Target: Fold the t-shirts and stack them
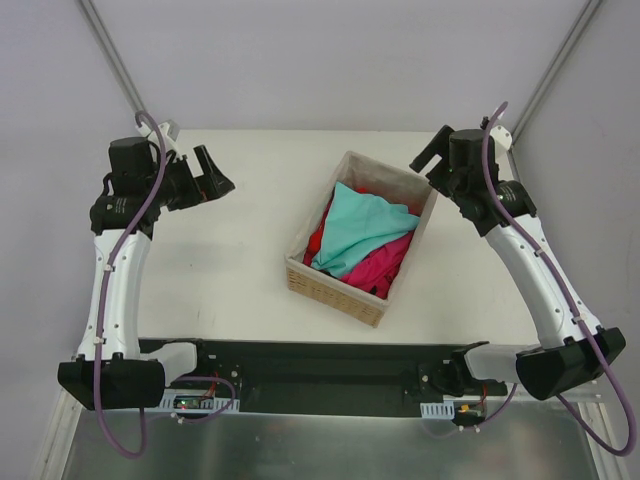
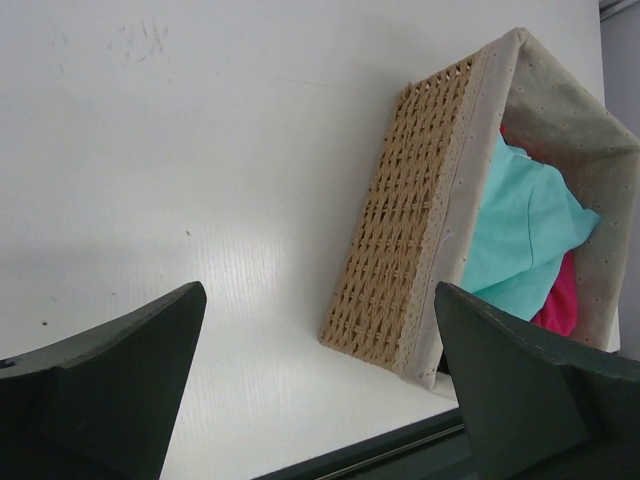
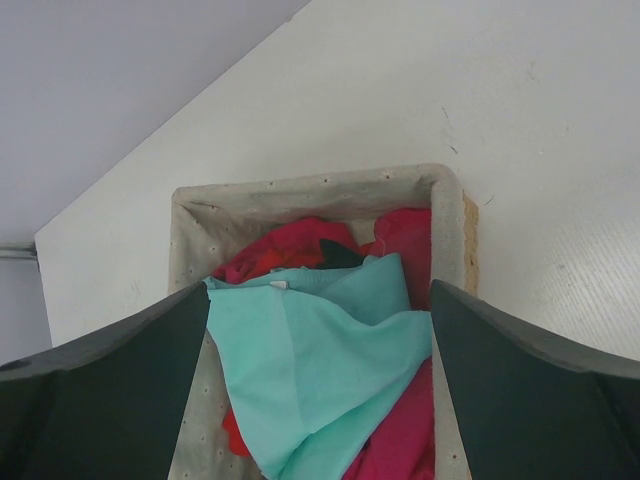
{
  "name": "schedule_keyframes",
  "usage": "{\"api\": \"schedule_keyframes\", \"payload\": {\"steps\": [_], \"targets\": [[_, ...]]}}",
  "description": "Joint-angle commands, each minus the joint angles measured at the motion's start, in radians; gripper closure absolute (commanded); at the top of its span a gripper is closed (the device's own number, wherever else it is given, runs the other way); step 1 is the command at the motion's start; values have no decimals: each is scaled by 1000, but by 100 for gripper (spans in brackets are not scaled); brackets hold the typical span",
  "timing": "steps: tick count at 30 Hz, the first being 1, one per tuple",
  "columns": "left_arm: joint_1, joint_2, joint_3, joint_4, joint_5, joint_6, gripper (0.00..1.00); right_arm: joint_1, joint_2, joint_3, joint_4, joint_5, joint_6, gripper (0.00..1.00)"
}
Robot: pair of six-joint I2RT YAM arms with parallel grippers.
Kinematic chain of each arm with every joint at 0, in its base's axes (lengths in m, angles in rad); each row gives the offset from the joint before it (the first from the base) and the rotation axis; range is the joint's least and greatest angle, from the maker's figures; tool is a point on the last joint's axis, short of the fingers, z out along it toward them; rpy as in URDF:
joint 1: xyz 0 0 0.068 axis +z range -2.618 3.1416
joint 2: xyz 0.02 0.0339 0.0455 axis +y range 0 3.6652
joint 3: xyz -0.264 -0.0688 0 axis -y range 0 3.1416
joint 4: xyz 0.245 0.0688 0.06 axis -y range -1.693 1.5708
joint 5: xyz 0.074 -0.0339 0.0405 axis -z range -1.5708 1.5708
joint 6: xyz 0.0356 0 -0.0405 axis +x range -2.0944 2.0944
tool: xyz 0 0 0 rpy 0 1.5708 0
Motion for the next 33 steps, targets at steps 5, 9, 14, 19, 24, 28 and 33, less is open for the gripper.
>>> {"api": "schedule_keyframes", "payload": {"steps": [5,9,14,19,24,28,33], "targets": [[14,-74,-32,54,-74,-60,1,-7,-26,21,62,-14,-21,4],[14,-88,-43,57,-89,-143,1,-7,-22,26,65,-22,-23,4],[14,-98,-54,69,-82,-104,1,-7,-32,32,59,-34,-47,4],[14,-68,-21,69,73,-116,1,-7,-57,27,18,-34,-80,4],[14,-62,-63,68,222,-47,1,-9,-68,39,-51,-123,-176,4],[14,-68,-119,68,253,-10,1,-9,-109,13,-97,-155,-219,4],[12,-78,-135,68,239,-5,1,-10,-181,-45,-91,-151,-233,4]]}}
